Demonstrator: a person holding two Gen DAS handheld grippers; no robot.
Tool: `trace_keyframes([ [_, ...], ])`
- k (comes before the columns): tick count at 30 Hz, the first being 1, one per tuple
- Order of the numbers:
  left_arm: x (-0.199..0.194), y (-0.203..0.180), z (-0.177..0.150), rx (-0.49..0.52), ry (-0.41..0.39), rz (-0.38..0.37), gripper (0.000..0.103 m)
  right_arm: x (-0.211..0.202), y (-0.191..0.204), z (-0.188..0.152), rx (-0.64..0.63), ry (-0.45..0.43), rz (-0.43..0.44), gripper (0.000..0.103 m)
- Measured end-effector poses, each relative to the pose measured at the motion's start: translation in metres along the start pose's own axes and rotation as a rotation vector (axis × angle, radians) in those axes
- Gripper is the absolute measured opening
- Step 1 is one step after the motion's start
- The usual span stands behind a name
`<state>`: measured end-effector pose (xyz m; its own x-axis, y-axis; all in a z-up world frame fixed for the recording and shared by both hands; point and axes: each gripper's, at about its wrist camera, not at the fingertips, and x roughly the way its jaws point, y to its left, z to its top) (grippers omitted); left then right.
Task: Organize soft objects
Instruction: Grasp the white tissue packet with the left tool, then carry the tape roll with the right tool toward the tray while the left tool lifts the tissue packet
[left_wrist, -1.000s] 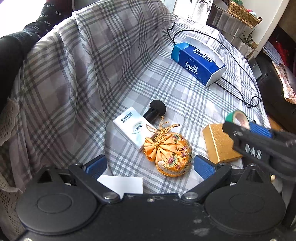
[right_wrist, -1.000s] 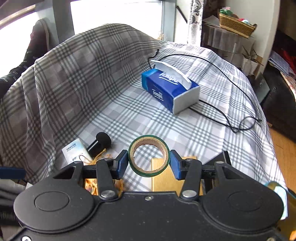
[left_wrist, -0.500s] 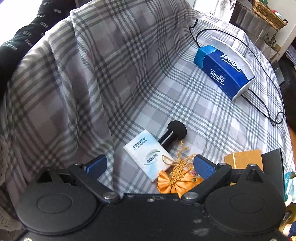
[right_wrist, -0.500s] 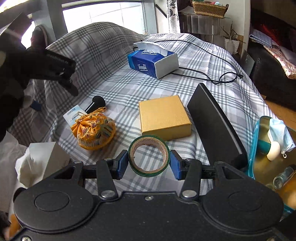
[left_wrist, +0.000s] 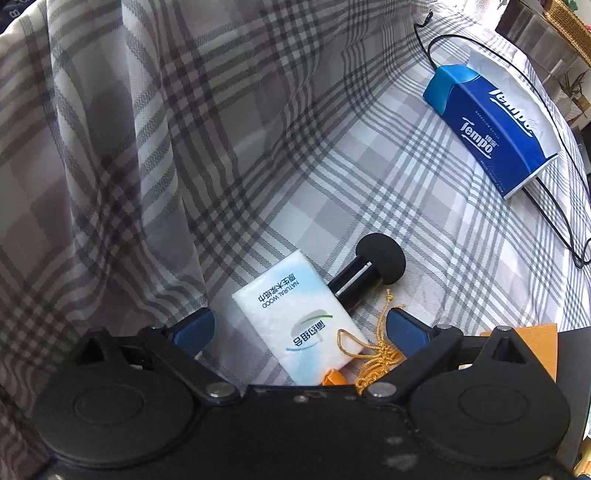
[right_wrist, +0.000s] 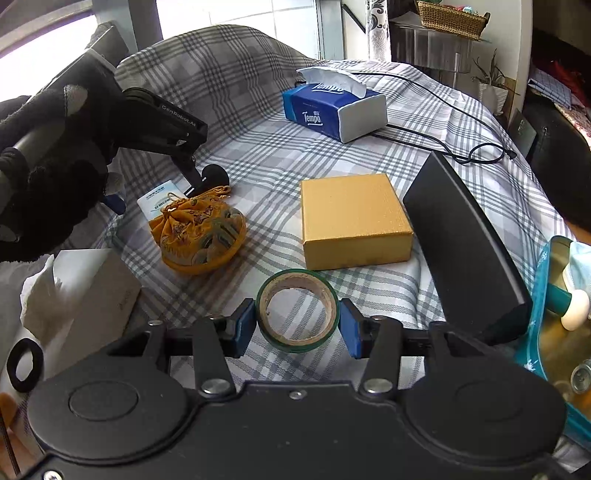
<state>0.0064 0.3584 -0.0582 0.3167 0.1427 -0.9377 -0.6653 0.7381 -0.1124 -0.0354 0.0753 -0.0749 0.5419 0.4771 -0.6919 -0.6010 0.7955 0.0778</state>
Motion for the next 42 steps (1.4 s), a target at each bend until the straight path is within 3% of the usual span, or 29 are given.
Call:
trace_keyframes([
  [13,0.024,0.009,0.001,-0.04,0.042,0.031,0.09,0.01,0.009,-0.002,-0.018,0.032,0.034,0.049],
  [15,0.022,0.006,0.001,-0.022,0.03,0.036,0.082,0.011,0.009,-0.002,-0.019,0.035,0.035,0.049],
  [17,0.02,0.003,0.0,0.001,0.015,0.052,0.066,0.012,0.009,-0.002,-0.018,0.036,0.034,0.049],
  [20,0.019,0.004,0.001,-0.007,0.003,0.046,0.057,0.012,0.009,-0.001,-0.019,0.033,0.032,0.049],
  [25,0.007,0.011,0.001,-0.047,-0.016,0.023,0.052,0.011,0.007,0.0,-0.015,0.024,0.021,0.049],
  [36,-0.017,0.01,-0.007,-0.011,-0.05,0.0,0.048,0.005,0.006,0.0,-0.021,0.001,-0.001,0.049],
  [42,0.0,0.002,-0.013,0.039,-0.018,0.055,0.052,0.004,0.004,0.001,-0.023,-0.001,-0.009,0.049],
])
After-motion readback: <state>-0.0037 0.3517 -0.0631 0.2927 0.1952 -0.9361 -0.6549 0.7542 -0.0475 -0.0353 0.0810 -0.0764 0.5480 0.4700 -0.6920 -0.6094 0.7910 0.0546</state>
